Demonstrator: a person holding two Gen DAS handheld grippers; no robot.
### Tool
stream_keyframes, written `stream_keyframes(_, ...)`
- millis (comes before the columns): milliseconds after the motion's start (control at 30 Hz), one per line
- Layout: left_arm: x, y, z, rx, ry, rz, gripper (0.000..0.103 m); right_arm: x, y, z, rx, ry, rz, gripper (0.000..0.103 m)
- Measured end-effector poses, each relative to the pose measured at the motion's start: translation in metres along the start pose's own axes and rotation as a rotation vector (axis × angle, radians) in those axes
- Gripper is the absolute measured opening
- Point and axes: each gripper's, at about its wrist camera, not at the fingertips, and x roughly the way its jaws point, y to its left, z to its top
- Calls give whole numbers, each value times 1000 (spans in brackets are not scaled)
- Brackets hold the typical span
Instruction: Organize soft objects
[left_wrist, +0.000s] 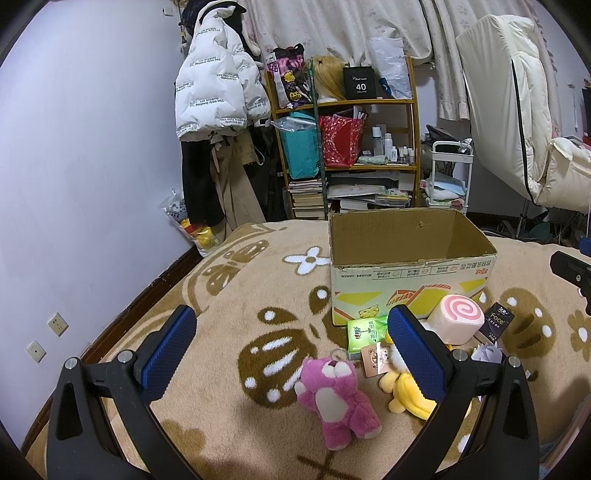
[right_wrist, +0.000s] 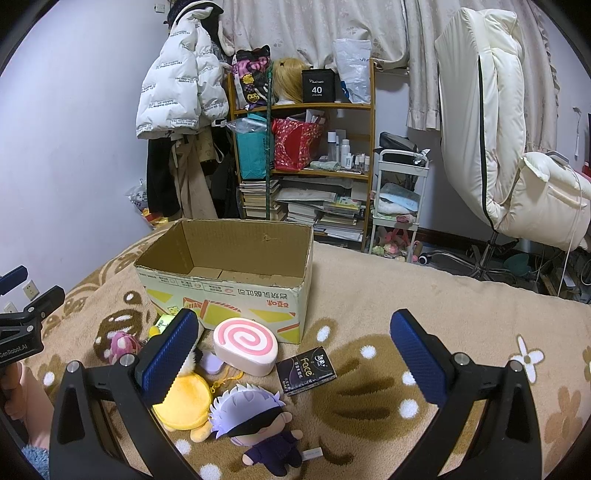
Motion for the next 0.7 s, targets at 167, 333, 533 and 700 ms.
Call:
stream_keyframes(167, 0, 1, -1, -1, 0, 0, 102, 0, -1, 1, 1, 0, -4, 103)
stream_keyframes(333, 0, 1, 0, -1, 2, 1, 102, 4, 0, -6, 9, 5, -9, 103)
stream_keyframes(533, 3, 3, -3, -13, 16, 5, 102, 5, -1, -7, 9, 8, -8, 103)
stream_keyframes(700, 6, 4, -3, -22, 40, 7, 102, 4, -2, -6, 14, -4, -4, 103)
